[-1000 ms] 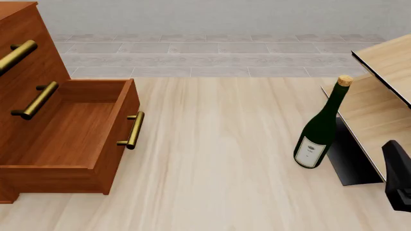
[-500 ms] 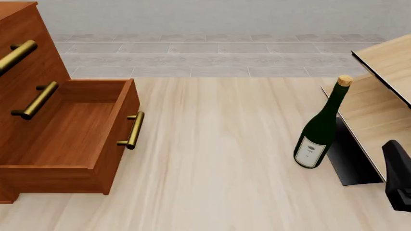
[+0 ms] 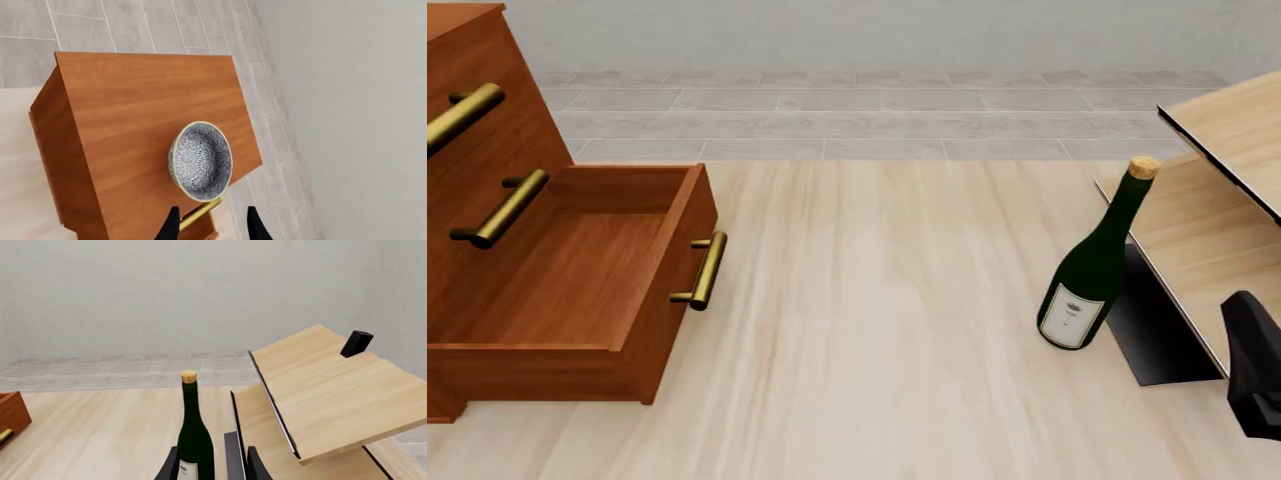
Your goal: Put the bowl on top of the cabinet.
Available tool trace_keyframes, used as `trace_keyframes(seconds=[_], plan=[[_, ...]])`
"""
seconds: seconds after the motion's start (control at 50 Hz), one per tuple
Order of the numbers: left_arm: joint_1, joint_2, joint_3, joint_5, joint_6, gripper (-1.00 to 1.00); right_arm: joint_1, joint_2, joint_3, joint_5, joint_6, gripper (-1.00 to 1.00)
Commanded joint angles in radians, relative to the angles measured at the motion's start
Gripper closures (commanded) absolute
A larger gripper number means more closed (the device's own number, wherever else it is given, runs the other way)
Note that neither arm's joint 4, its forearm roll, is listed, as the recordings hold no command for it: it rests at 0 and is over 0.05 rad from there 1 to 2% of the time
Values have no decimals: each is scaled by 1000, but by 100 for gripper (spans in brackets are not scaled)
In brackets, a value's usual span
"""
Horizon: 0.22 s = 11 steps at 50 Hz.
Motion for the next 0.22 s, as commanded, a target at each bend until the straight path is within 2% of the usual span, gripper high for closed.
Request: trace_keyframes(seconds=[0.02, 0.22], plan=[[0, -24, -36, 0, 41, -100, -3, 0, -3, 2, 2, -100], [69, -46, -83, 0, 98, -100, -6, 0, 3, -6, 2, -100]])
